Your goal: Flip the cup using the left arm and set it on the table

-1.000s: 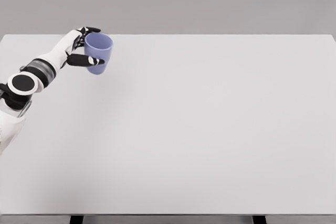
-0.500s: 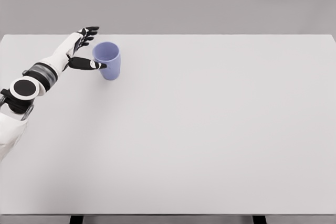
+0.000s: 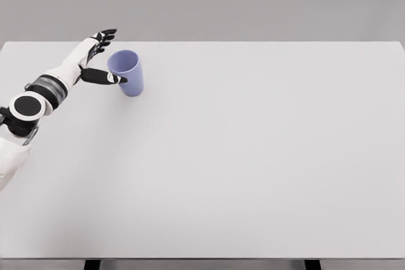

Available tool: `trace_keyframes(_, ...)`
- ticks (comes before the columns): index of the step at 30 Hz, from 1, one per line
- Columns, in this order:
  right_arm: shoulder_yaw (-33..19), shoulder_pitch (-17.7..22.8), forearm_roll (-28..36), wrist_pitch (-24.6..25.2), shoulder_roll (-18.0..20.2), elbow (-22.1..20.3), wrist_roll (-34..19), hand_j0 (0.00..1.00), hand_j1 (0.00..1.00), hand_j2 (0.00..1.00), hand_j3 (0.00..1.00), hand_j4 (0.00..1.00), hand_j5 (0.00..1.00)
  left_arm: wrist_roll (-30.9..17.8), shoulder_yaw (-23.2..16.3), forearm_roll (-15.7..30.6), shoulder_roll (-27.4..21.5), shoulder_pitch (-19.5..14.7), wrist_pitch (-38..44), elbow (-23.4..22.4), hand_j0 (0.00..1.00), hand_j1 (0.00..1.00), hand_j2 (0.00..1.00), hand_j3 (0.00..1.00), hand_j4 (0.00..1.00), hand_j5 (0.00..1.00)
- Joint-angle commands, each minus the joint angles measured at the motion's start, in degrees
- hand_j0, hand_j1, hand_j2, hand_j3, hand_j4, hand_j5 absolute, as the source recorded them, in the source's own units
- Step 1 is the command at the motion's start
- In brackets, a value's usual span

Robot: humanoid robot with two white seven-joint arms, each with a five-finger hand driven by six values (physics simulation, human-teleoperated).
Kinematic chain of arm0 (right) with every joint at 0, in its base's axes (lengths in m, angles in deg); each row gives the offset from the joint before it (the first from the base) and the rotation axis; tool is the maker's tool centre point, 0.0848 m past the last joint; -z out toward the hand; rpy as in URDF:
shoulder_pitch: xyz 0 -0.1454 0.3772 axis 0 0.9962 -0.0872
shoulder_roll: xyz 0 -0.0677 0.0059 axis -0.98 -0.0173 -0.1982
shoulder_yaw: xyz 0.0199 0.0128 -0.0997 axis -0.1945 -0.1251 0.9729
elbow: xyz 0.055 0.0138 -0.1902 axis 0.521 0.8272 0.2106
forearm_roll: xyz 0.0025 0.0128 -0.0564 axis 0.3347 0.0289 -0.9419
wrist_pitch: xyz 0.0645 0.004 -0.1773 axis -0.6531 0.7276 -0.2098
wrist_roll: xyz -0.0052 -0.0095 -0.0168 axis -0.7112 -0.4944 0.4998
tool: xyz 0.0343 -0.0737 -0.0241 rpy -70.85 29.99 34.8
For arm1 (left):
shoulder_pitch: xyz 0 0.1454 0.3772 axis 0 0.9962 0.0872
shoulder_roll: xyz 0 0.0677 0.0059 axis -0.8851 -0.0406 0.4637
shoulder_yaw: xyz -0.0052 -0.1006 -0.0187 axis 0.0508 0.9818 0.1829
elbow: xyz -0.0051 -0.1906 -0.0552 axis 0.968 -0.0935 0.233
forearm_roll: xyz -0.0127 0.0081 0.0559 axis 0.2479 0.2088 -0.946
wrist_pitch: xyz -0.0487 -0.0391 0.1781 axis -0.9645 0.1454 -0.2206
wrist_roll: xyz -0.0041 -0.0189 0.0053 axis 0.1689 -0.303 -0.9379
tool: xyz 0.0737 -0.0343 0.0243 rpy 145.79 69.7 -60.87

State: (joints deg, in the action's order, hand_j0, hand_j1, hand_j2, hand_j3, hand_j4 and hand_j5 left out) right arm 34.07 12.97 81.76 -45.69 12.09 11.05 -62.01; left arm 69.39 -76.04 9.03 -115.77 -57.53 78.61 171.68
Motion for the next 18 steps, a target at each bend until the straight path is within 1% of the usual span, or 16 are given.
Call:
trace_keyframes(1,0.0,0.0,0.0,0.0,0.0,0.0,0.0,1.0,1.0,1.0,1.0,1.0,1.0,0.0,0.0,-0.1,-0.4,0.0,0.0,1.0,1.0,1.0,1.0,1.0,1.0,1.0)
trace_keyframes(6,0.0,0.0,0.0,0.0,0.0,0.0,0.0,1.0,1.0,1.0,1.0,1.0,1.0,0.0,0.1,0.1,-3.5,0.4,0.0,2.7,1.0,1.0,1.0,1.0,1.0,1.0)
trace_keyframes(8,0.0,0.0,0.0,0.0,0.0,0.0,0.0,1.0,1.0,1.0,1.0,1.0,1.0,0.2,0.3,0.0,-7.0,1.2,-0.1,4.3,1.0,1.0,1.0,1.0,1.0,1.0)
trace_keyframes(10,0.0,0.0,0.0,0.0,0.0,0.0,0.0,1.0,1.0,1.0,1.0,1.0,1.0,0.3,1.7,-0.1,-9.6,1.9,-0.1,5.1,1.0,1.0,1.0,1.0,1.0,1.0)
trace_keyframes(11,0.0,0.0,0.0,0.0,0.0,0.0,0.0,1.0,1.0,1.0,1.0,1.0,1.0,0.3,3.3,-0.1,-10.8,3.3,0.0,6.4,1.0,1.0,1.0,1.0,1.0,1.0)
trace_keyframes(13,0.0,0.0,0.0,0.0,0.0,0.0,0.0,1.0,1.0,1.0,1.0,1.0,1.0,0.3,5.5,-0.1,-12.3,4.9,-0.1,7.4,1.0,1.0,1.0,1.0,1.0,1.0)
trace_keyframes(15,0.0,0.0,0.0,0.0,0.0,0.0,0.0,1.0,1.0,1.0,1.0,1.0,1.0,0.3,7.1,-0.1,-15.5,7.0,0.0,9.5,1.0,1.0,1.0,1.0,1.0,1.0)
trace_keyframes(17,0.0,0.0,0.0,0.0,0.0,0.0,0.0,1.0,1.0,1.0,1.0,1.0,1.0,0.3,9.5,-0.1,-16.5,9.3,0.1,10.8,1.0,1.0,1.0,1.0,1.0,1.0)
trace_keyframes(18,0.0,0.0,0.0,0.0,0.0,0.0,0.0,1.0,1.0,1.0,1.0,1.0,1.0,0.3,9.9,-0.2,-16.5,9.7,0.1,11.4,1.0,1.0,1.0,1.0,1.0,1.0)
